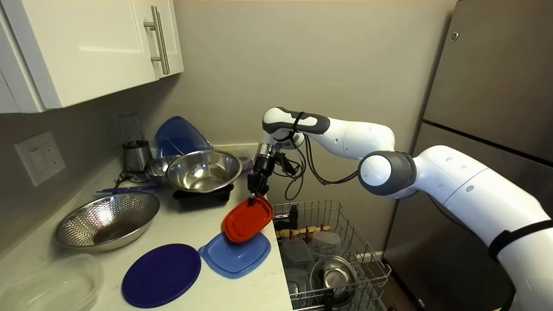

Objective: Remove the red lid from the dishwasher and place it on the counter.

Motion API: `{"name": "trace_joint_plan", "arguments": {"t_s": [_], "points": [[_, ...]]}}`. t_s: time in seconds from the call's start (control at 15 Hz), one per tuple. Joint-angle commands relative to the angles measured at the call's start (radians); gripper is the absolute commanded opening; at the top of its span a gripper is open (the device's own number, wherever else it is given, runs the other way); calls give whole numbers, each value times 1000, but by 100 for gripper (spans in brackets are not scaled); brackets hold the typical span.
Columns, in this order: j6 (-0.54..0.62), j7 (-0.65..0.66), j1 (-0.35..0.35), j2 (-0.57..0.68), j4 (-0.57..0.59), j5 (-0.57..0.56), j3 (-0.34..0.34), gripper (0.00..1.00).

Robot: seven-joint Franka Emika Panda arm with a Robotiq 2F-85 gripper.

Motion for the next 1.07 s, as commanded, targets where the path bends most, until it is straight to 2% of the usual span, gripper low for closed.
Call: {"name": "trace_joint_plan", "arguments": {"t_s": [0.0,0.07,0.13,0.2,0.8,0.87,1.0], "points": [[-29,1,1,1,-3,5,6,3],[-37,-9,2,1,-2,2,5,3],[-43,-13,3,1,-2,-2,3,37],[-54,-4,4,0,-3,-5,0,38],[-69,0,0,14,10,-5,-17,94],[-66,-1,0,14,11,-8,-22,98],[-31,-1,8,11,22,-19,-39,100]]}}
